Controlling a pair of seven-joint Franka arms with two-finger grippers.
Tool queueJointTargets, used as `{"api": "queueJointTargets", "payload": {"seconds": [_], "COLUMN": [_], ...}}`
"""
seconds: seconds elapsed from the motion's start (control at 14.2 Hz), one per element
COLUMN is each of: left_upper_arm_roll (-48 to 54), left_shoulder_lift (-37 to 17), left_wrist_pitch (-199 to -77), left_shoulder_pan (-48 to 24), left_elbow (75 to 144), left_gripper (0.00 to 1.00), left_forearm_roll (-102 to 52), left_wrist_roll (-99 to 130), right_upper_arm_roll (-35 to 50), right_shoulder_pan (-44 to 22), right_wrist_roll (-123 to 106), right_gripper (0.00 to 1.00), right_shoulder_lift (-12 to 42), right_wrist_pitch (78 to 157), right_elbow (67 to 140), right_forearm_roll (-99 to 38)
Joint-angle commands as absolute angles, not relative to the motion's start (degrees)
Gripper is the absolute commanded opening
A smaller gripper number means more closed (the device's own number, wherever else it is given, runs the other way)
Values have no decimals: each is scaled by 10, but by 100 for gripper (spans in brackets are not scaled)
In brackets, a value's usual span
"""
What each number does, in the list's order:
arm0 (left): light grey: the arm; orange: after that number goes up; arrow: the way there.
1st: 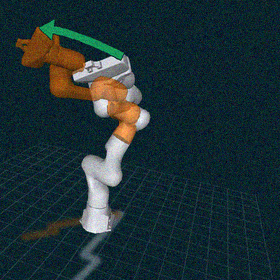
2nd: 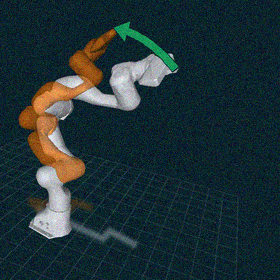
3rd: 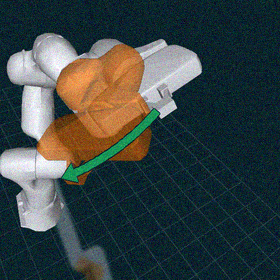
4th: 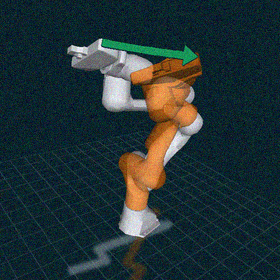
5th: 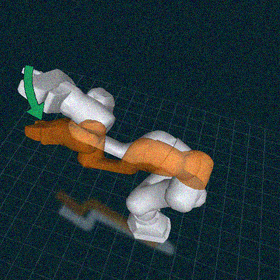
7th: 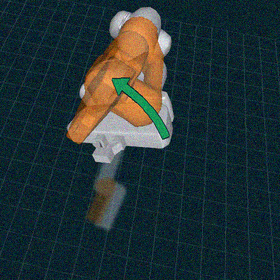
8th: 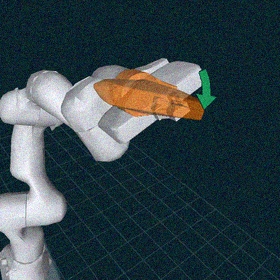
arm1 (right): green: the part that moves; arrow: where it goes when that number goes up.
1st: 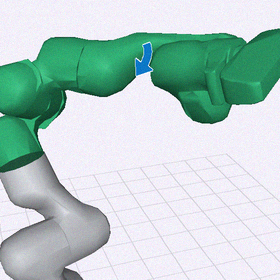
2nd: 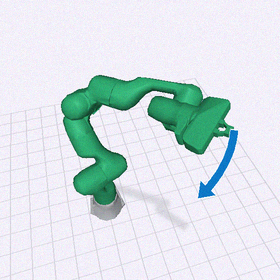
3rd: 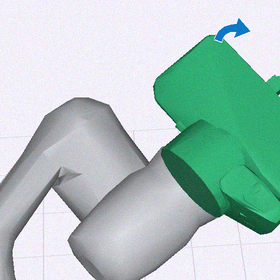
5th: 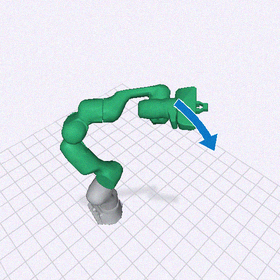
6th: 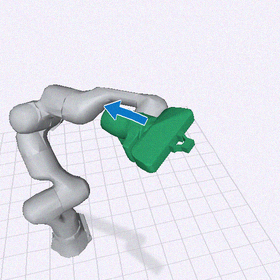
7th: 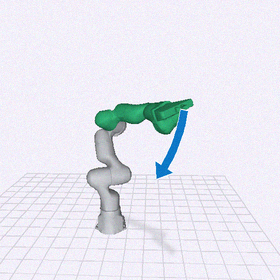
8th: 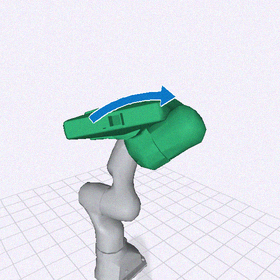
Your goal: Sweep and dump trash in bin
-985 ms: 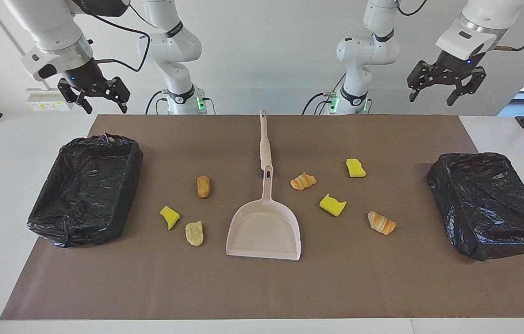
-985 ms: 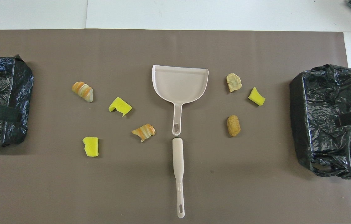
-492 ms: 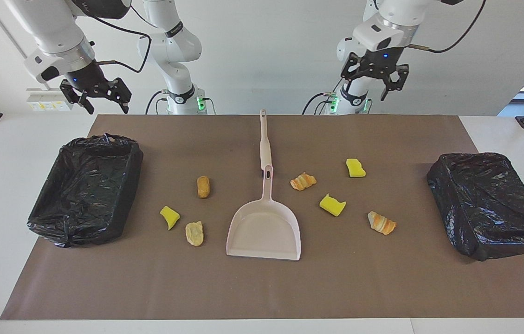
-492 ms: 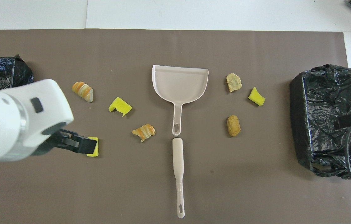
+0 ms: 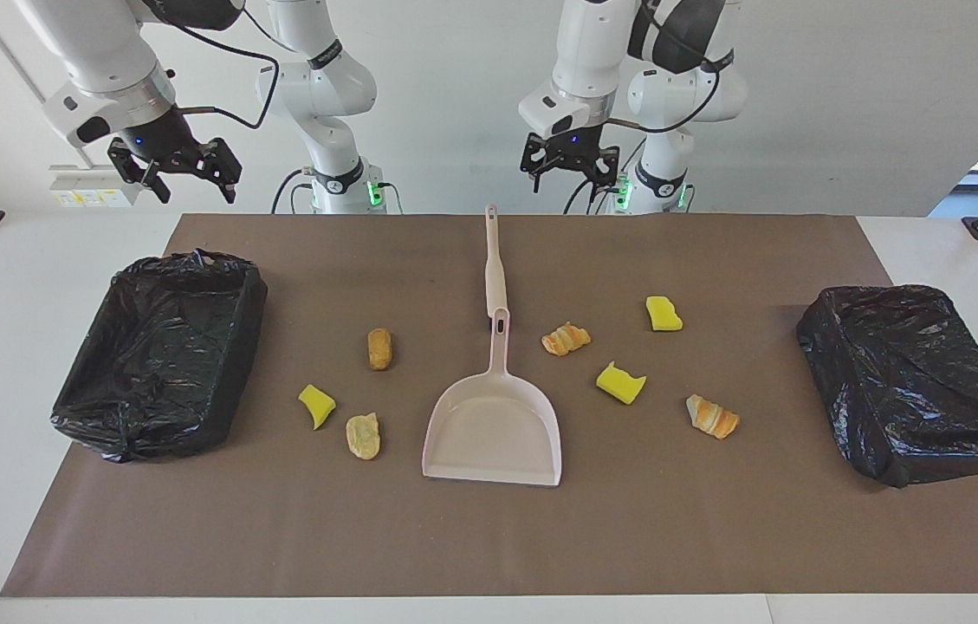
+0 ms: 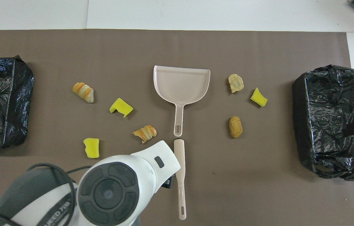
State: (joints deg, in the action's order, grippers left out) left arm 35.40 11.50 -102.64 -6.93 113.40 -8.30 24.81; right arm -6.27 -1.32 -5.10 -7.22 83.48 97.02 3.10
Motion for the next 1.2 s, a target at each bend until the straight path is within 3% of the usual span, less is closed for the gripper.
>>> {"api": "queueJointTargets", "payload": {"seconds": [0.0,0.35,0.63,1.13], "left_upper_arm_roll": [394,473,484,492], "left_shoulder_lift": [131,93,43,7], "left_wrist_pitch": [-1100,-1237,-1274,-1294], "left_shoulder_pan": [-68,-69,-71,-91], "left_elbow": [1204,1298,1299,1309], "left_gripper": [100,100,100,87], "left_forearm_roll": [-91,-91,-88,-86], "left_wrist_roll": [303,349,375,413], "right_upper_arm_roll": [-60,-63,-63,-62], "right_shoulder_pan": [-12,-8,-8,-10], "right_wrist_roll": [-68,-63,-68,-88], "right_gripper": [100,100,100,100], "right_shoulder_lift": [-66,-97,-79,-66], "right_wrist_pitch": [842,906,916,924], "right_elbow": [998,1098,1107,1120], "right_forearm_roll": [41,30,36,40]}}
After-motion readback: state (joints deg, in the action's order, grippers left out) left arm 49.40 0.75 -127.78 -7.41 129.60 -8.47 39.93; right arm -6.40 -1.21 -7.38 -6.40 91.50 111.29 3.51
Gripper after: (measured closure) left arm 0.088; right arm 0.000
